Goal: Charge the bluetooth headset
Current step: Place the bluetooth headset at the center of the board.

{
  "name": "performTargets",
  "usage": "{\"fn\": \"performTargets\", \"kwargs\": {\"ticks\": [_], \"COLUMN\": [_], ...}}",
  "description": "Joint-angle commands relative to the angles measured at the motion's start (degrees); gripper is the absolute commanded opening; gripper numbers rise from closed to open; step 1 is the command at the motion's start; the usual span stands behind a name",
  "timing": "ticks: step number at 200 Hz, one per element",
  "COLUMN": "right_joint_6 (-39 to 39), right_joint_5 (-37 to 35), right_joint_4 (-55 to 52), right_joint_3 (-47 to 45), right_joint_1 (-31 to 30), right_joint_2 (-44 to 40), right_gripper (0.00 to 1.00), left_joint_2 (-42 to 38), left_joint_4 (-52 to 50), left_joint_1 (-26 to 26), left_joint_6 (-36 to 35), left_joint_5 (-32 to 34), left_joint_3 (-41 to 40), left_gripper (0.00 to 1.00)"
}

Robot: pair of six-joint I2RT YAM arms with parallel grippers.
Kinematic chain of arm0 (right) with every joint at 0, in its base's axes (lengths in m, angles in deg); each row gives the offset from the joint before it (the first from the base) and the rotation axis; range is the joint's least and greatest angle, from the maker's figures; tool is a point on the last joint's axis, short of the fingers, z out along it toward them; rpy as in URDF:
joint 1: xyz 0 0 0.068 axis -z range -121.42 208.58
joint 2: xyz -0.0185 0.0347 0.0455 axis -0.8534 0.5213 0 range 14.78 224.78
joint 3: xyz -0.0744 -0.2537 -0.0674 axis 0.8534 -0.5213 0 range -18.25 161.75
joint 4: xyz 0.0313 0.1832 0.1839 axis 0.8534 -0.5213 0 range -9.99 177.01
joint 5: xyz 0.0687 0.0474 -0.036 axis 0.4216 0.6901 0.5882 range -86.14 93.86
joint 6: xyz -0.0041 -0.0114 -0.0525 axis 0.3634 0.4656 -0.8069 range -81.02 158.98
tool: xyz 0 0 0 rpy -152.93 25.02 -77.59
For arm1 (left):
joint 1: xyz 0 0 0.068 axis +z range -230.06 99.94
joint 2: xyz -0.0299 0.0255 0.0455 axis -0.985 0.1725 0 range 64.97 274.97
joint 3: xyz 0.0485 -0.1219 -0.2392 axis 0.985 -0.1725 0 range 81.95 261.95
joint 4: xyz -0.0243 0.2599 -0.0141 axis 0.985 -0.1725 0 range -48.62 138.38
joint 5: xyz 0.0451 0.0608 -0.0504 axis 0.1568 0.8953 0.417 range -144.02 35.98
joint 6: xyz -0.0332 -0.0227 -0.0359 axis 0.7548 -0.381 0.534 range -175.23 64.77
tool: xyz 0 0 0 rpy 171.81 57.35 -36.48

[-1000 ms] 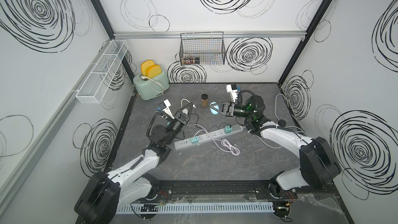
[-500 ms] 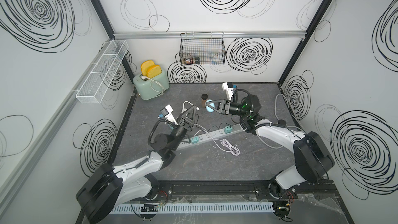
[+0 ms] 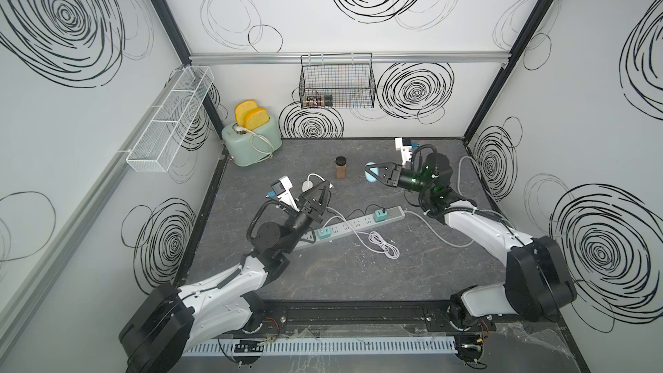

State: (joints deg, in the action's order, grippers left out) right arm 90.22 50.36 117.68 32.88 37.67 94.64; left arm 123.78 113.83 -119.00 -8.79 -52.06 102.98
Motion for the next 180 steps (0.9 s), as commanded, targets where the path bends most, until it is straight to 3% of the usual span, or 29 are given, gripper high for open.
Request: {"fn": "performTargets", "kwargs": {"ticks": [1,16,33,58,92,122,154,180], "right_joint_6": [-7.2,-13.4,-17.2,-21.2,-26.8,-28.8,-29.0,-29.2], "right_joint_5": [-3.1,-8.2,-19.6,-30.6,-41.3,-42.6,-44.5,-46.4], "right_joint_4": [-17.2,-28.1,-37.1,-38.0,-41.5,-49.3,-49.5,-51.1], "right_joint_3": [-1.1,-0.9,-2.6,-5.4,3.7,16.5,21.5,24.0], "right_joint_1": [1.6,1.5,2.0,6.5,12.4,16.1,16.1,15.6], "right_joint_2": [-1.5,-1.7,-3.5,-3.4,7.9,23.5,32.2,35.3], "right_gripper": [0.28,0.28,0.27,0.26,0.27,0.27,0.27,0.34], "left_joint_2": [-2.8,-3.6,-3.9,-4.6,-6.2,-7.7,-8.4,-8.4], "left_joint_4": [-2.2,-3.2,-5.3,-8.5,-10.9,-13.7,-14.7,-14.8], "left_joint_1": [-0.3,-0.3,-0.3,-0.2,-0.1,0.0,0.5,1.0], "left_joint_6": [-3.3,-3.6,-3.9,-5.4,-6.7,-8.9,-10.0,-9.9], "left_joint_5": [0.2,0.2,-0.4,-0.7,-1.0,-1.3,-1.4,-1.9], "left_joint_3": [-0.8,-1.3,-1.0,-0.8,-1.4,-1.4,-1.5,-1.5], "left_gripper": [0.0,0.0,0.0,0.0,0.0,0.0,0.0,0.0]}}
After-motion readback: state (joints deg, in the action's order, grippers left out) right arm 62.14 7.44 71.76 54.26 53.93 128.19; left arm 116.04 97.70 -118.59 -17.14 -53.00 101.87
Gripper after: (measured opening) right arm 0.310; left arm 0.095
